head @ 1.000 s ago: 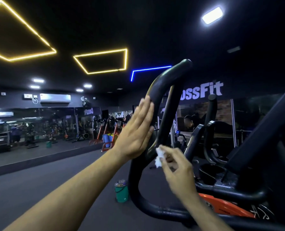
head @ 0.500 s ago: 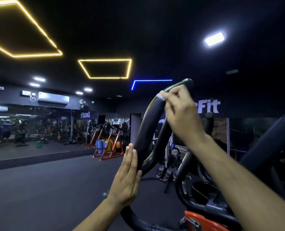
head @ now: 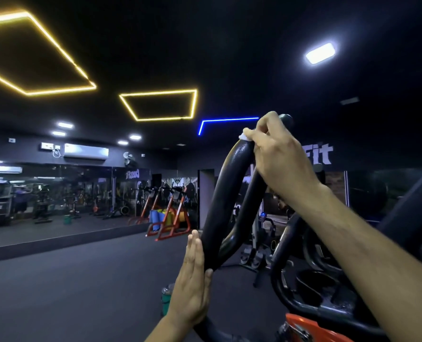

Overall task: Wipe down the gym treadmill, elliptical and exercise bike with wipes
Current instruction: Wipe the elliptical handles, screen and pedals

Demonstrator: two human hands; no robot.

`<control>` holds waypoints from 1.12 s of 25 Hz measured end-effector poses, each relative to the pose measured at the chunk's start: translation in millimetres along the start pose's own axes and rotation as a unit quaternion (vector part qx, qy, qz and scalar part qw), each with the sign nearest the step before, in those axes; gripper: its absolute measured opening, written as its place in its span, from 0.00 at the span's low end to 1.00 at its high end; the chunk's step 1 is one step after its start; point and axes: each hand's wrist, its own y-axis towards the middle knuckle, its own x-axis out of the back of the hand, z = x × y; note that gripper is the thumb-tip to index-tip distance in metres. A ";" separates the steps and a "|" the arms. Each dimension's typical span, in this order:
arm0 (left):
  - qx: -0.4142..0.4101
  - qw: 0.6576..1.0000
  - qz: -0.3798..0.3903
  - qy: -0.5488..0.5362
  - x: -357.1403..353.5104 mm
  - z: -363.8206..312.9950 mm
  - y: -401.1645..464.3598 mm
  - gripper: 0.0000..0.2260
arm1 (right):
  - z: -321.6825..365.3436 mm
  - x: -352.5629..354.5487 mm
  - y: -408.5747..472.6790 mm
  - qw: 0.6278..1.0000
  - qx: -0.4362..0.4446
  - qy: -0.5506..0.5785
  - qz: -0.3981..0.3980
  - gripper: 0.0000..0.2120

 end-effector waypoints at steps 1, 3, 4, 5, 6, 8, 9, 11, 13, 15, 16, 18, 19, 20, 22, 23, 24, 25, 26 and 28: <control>0.003 1.000 0.003 0.003 -0.4 -0.5 0.2 0.27 | 3.8 -1.7 -2.5 1.000 -0.004 -0.001 -0.008 0.13; -0.002 1.000 0.006 0.008 -1.3 0.6 -1.2 0.27 | 17.6 -9.0 -22.9 0.999 0.038 -0.018 -0.005 0.19; -0.005 1.000 0.009 0.013 -1.7 1.9 -1.1 0.27 | 26.9 -14.0 -37.9 0.997 0.073 -0.026 0.009 0.20; -0.003 1.000 0.012 0.017 -1.4 2.6 -0.4 0.27 | 35.5 -19.7 -54.9 0.992 0.115 -0.034 0.029 0.20; 0.003 1.000 0.015 0.018 -1.2 2.0 0.2 0.27 | 41.8 -25.8 -71.2 0.986 0.156 -0.037 0.047 0.19; 0.009 1.000 0.015 0.017 -1.0 -0.4 -0.7 0.27 | 44.2 -34.0 -89.1 0.977 0.203 -0.030 0.060 0.16; 0.007 1.000 0.013 0.017 -0.7 -0.8 -0.8 0.27 | 39.4 -34.2 -87.3 0.974 0.216 -0.027 0.059 0.16; 0.002 1.000 0.012 0.021 -0.6 1.5 -0.8 0.27 | 26.1 -29.3 -69.9 0.975 0.214 -0.027 0.044 0.15; -0.004 1.000 0.013 0.019 -0.1 3.0 -1.1 0.27 | 13.5 -20.2 -43.0 0.989 0.150 -0.007 0.011 0.17; -0.002 0.999 0.033 0.017 1.2 2.6 -1.8 0.27 | 8.7 -14.2 -26.3 0.997 0.073 0.033 -0.022 0.17; 0.001 0.999 0.049 0.015 4.8 1.2 -2.8 0.28 | 9.2 -12.7 -26.9 0.996 0.052 0.058 -0.039 0.16; -0.023 0.996 0.086 0.024 23.8 1.5 1.9 0.28 | 13.2 -10.4 -45.6 0.992 0.022 0.108 -0.068 0.16; -0.057 0.992 0.103 0.038 38.1 2.7 11.0 0.28 | 16.6 -9.3 -61.5 0.989 0.006 0.123 -0.083 0.15; -0.095 0.988 0.110 0.053 54.0 2.3 28.3 0.27 | 20.7 -7.6 -79.5 0.987 -0.011 0.130 -0.097 0.14; -0.143 0.982 0.104 0.067 87.0 -12.8 88.6 0.24 | 30.1 -7.0 -113.9 0.984 -0.032 0.139 -0.105 0.13; -0.164 0.977 0.113 0.074 100.2 -27.4 127.6 0.23 | 34.7 -9.3 -125.5 0.984 -0.032 0.144 -0.101 0.13; -0.198 0.967 0.134 0.087 108.7 -43.6 166.9 0.22 | 39.1 -13.1 -131.8 0.984 -0.026 0.147 -0.094 0.14; -0.237 0.952 0.164 0.104 111.4 -58.6 202.5 0.22 | 43.0 -18.2 -133.4 0.985 -0.019 0.146 -0.088 0.15; -0.267 0.936 0.200 0.116 107.7 -72.4 232.9 0.22 | 44.3 -22.8 -129.5 0.986 -0.013 0.141 -0.085 0.15; -0.279 0.914 0.271 0.117 91.3 -88.8 269.7 0.21 | 46.3 -33.1 -115.1 0.987 -0.009 0.134 -0.086 0.16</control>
